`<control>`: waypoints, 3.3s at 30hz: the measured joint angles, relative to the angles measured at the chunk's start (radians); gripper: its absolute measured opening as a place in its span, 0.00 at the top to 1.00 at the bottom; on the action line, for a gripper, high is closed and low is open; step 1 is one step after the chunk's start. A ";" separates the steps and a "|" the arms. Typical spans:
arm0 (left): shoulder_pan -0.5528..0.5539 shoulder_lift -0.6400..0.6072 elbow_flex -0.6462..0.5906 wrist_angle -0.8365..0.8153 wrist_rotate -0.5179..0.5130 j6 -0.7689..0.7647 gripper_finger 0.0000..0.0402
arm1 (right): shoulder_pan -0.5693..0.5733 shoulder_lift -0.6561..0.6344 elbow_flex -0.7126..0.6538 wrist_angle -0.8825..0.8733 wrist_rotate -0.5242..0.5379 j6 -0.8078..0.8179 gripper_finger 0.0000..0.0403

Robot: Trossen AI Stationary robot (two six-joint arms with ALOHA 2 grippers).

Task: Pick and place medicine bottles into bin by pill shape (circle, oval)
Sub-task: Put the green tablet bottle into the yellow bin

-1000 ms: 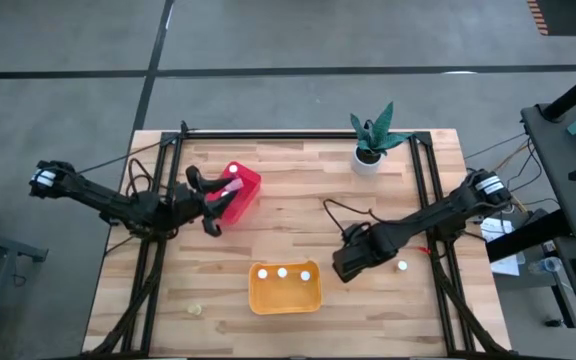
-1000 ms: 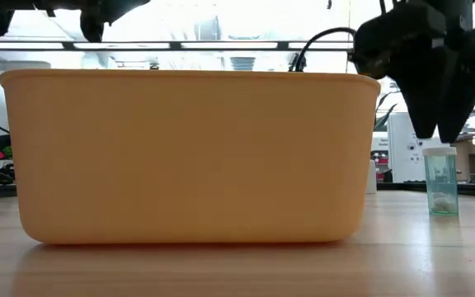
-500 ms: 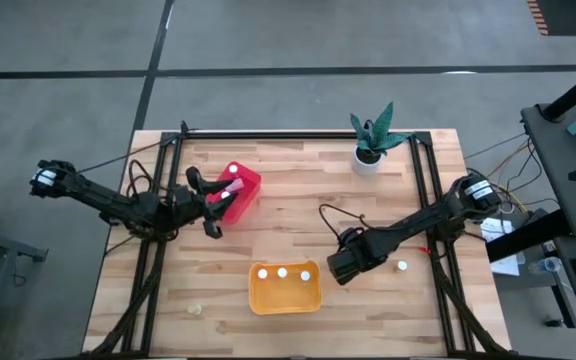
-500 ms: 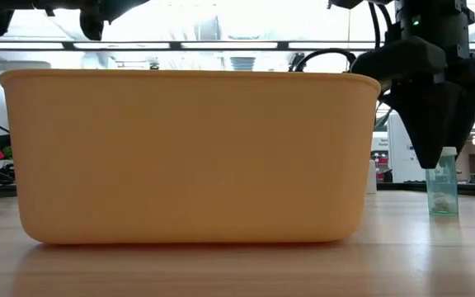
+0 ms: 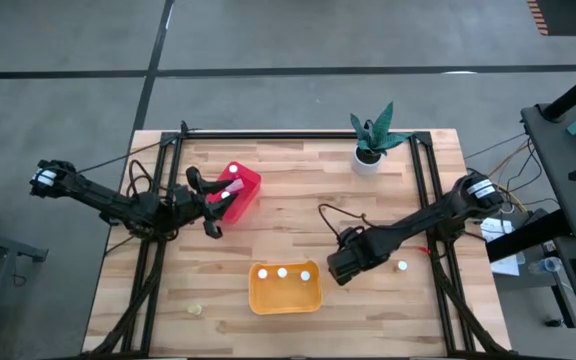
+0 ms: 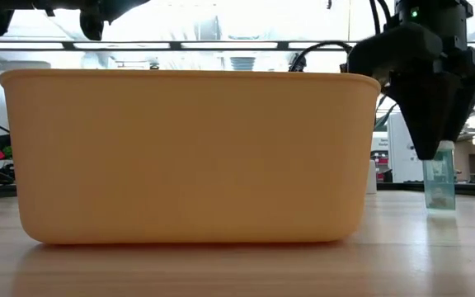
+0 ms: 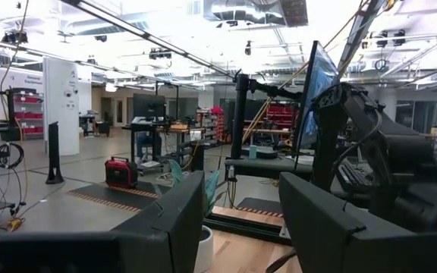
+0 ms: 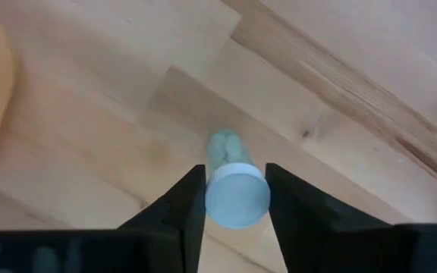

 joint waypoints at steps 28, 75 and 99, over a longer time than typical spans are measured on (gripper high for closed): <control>0.000 0.000 0.000 0.000 -0.001 0.000 0.61 | 0.011 0.010 0.416 -0.080 0.035 -0.181 0.73; 0.000 0.000 -0.001 0.000 -0.001 0.001 0.61 | 0.000 0.605 1.137 -0.309 0.034 -1.073 0.73; 0.000 0.001 -0.001 0.000 -0.001 0.001 0.61 | -0.010 0.650 1.041 -0.252 0.043 -1.105 0.73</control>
